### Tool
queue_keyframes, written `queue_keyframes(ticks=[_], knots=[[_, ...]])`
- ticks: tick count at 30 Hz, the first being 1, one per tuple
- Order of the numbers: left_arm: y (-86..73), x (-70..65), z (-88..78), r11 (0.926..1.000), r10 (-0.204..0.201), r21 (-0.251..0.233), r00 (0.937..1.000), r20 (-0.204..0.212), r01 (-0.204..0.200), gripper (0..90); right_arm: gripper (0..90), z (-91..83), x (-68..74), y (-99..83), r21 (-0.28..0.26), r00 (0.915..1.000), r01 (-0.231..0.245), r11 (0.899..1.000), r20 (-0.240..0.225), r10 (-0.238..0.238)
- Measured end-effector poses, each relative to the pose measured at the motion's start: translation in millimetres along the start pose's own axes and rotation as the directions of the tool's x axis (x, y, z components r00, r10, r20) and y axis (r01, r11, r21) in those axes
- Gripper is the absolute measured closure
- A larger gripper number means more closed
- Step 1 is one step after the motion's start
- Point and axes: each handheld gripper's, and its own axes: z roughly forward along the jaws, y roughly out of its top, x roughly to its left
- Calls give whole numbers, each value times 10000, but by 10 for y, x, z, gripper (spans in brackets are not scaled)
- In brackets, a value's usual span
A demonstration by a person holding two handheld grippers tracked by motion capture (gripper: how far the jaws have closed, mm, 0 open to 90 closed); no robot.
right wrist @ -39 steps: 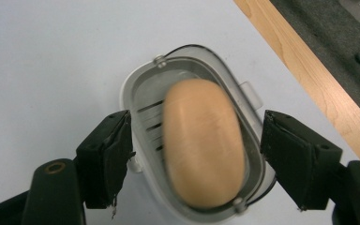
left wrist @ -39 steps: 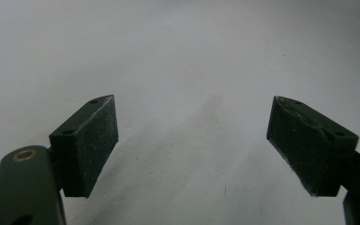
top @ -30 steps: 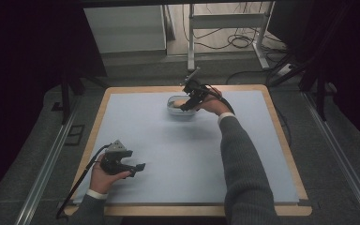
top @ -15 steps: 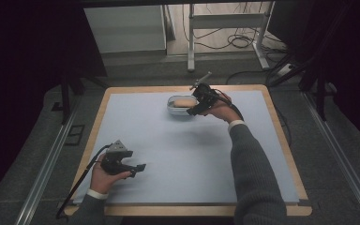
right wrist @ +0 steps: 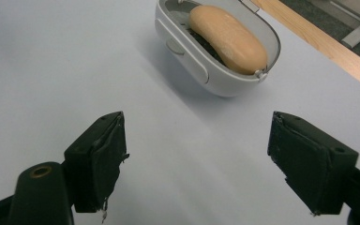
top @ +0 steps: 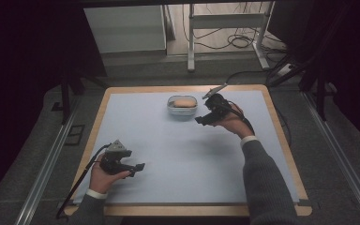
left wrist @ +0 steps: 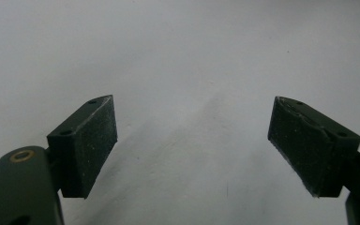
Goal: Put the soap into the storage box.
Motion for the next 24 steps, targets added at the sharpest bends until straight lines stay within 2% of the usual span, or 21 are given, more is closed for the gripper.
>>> queue_keyframes(ticks=[5, 7, 13, 19, 24], knots=[[2, -8, 5, 10000, 3, 5, 10000, -11, -3, 162, 198, -108, 59, -153, -225, 9999, -140, 9996, -13, 140], [3, -13, 7, 10000, 11, 21, 10000, -7, -11, 162, 198, -150, 81, -216, -307, 10000, -22, 9995, 50, 24], [7, -25, 12, 10000, 61, 49, 10000, 2, -61, 161, 197, -273, 153, -419, -519, 9998, -102, 9986, 170, 111], [9, -36, 12, 9999, 103, 56, 9999, -23, -102, 161, 198, -390, 264, -698, -820, 9975, -326, 9961, 594, 376], [10, -36, 5, 9999, 82, 60, 9999, -81, -82, 161, 198, -456, 364, -916, -971, 9959, -440, 9943, 748, 514]])
